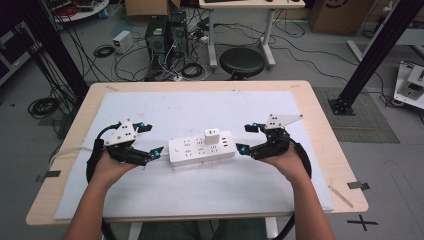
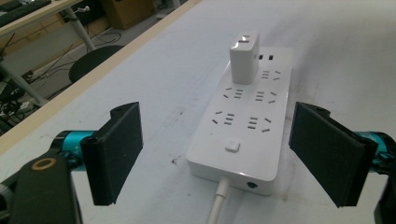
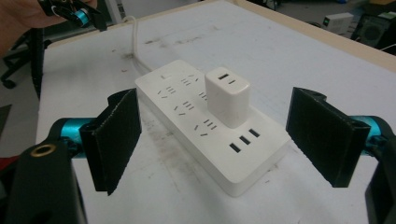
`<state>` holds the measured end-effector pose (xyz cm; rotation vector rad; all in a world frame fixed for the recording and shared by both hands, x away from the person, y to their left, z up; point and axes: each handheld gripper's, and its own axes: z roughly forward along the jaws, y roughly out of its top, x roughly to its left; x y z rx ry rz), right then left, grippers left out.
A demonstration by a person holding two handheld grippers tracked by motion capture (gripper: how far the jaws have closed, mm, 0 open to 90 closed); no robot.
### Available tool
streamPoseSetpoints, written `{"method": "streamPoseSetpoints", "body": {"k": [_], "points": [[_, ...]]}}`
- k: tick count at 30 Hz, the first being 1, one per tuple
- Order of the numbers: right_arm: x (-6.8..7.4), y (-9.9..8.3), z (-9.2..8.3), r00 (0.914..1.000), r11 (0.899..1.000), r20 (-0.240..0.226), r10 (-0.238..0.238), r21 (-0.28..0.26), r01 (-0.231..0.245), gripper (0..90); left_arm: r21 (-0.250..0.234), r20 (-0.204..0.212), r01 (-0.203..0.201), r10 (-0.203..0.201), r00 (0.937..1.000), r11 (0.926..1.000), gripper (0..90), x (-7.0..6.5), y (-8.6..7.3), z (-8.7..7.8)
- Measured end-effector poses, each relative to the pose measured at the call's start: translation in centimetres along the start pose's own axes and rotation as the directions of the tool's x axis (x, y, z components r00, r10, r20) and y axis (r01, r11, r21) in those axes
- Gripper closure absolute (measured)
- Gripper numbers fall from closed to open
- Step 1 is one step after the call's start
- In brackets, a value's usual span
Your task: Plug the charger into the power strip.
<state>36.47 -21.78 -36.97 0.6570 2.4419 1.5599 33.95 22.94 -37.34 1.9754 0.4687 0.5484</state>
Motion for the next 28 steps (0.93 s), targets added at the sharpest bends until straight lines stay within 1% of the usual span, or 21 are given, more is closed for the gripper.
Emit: {"method": "streamPoseSetpoints", "body": {"k": [1, 3, 5, 6, 7, 9, 12, 13, 17, 20, 22, 26, 28], "points": [[0.08, -0.04, -0.02, 1.0000, 1.000, -0.003, -0.003, 0.000, 0.003, 18.6, -0.003, 0.003, 0.011, -0.011, 0.9999, 0.9999, 17.6, -0.03, -0.03, 0.08], [0.31, -0.06, -0.05, 1.0000, 1.000, 0.000, -0.002, -0.002, 0.002, 18.6, 0.000, 0.000, 0.010, -0.010, 1.0000, 1.0000, 17.6, -0.11, -0.01, 0.09], [0.49, -0.02, -0.02, 0.9999, 1.000, 0.006, -0.014, 0.001, 0.014, 18.6, 0.001, 0.001, 0.005, -0.005, 1.0000, 1.0000, 17.6, -0.19, 0.04, -0.01], [0.63, 0.00, -0.03, 0.9999, 1.000, 0.009, -0.012, 0.010, 0.012, 18.6, 0.001, 0.002, 0.004, -0.004, 1.0000, 1.0000, 17.6, -0.22, 0.05, -0.07], [0.65, 0.01, -0.01, 0.9997, 1.000, 0.006, -0.022, 0.010, 0.022, 18.6, -0.002, 0.002, 0.004, -0.004, 1.0000, 1.0000, 17.6, -0.24, 0.08, -0.14], [0.81, 0.02, -0.04, 0.9997, 1.000, 0.013, -0.019, 0.014, 0.019, 18.6, -0.003, -0.002, 0.003, -0.003, 1.0000, 1.0000, 17.5, -0.25, 0.11, -0.27], [0.88, 0.04, -0.04, 0.9998, 1.000, 0.012, -0.018, 0.020, 0.018, 18.6, -0.006, -0.004, 0.006, -0.006, 1.0000, 1.0000, 17.6, -0.26, 0.13, -0.32], [0.79, 0.05, 0.04, 0.9996, 1.000, 0.009, -0.025, 0.015, 0.025, 18.6, -0.005, -0.004, 0.005, -0.005, 1.0000, 1.0000, 17.6, -0.27, 0.14, -0.32], [0.81, 0.06, 0.18, 0.9998, 0.999, 0.006, -0.018, 0.029, 0.018, 18.6, -0.004, -0.002, 0.004, -0.004, 1.0000, 1.0000, 17.6, -0.38, 0.16, -0.22], [0.68, 0.08, 0.30, 0.9996, 0.999, 0.007, -0.026, 0.025, 0.026, 18.6, -0.003, -0.002, 0.005, -0.005, 1.0000, 1.0000, 17.6, -0.33, 0.14, -0.27], [0.72, 0.09, 0.24, 0.9999, 0.999, 0.008, -0.015, 0.029, 0.014, 18.6, -0.002, -0.006, 0.008, -0.008, 1.0000, 1.0000, 17.6, -0.28, 0.12, -0.31], [0.77, 0.13, 0.19, 0.9998, 1.000, 0.017, -0.014, 0.023, 0.014, 18.6, -0.002, -0.006, 0.009, -0.009, 0.9999, 1.0000, 17.5, -0.23, 0.06, -0.30], [0.78, 0.16, 0.19, 0.9996, 1.000, 0.016, -0.024, 0.019, 0.024, 18.6, -0.002, -0.006, 0.011, -0.011, 0.9999, 0.9999, 17.6, -0.22, 0.03, -0.29]]}}
